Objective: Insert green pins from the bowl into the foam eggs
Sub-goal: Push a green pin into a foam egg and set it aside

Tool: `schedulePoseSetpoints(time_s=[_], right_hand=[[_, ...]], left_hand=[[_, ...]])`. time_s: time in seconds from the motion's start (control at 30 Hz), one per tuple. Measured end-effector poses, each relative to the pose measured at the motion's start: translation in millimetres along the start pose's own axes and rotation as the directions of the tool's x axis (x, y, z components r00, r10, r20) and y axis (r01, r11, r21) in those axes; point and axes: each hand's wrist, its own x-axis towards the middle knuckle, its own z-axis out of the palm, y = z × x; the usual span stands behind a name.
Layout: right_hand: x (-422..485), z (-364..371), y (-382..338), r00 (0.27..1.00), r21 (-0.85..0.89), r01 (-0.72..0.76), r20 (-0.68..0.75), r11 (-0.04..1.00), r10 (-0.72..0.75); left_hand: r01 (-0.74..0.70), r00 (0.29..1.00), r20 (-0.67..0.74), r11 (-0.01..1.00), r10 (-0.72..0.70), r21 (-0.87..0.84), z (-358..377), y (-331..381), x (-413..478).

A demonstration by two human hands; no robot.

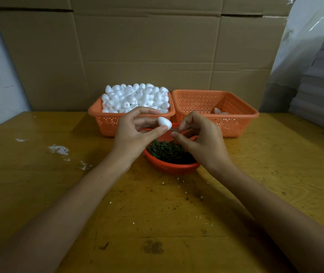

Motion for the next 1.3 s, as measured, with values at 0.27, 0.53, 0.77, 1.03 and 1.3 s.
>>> schedulePoseSetpoints(time_s=[0.27, 0.53, 0.77, 1.03, 1.3], right_hand=[[3, -5, -1, 1.000, 0.031, -0.006, -0.018, 0.999, 0.007], [15, -25, 11, 0.971, 0.164, -0.107, -0.197, 0.981, 0.138], [23, -58, 57, 0.791, 0.215, -0.337, -0.463, 0.917, 0.400], [25, -64, 72, 0.739, 0.290, -0.378, -0.478, 0.879, 0.475], [25, -65, 61, 0.787, 0.158, -0.319, -0.505, 0.934, 0.355]], left_hand=[[0.000, 1.000, -0.007, 1.000, 0.000, 0.023, 0, 3, 1], [-0.061, 0.998, 0.037, 0.994, 0.058, 0.087, -1, 2, 1], [-0.074, 0.991, 0.124, 0.969, 0.045, 0.237, 2, -5, -2], [-0.087, 0.988, 0.145, 0.956, 0.048, 0.279, 2, -1, -3], [-0.081, 0.987, 0.158, 0.954, 0.036, 0.288, 3, 3, -5]])
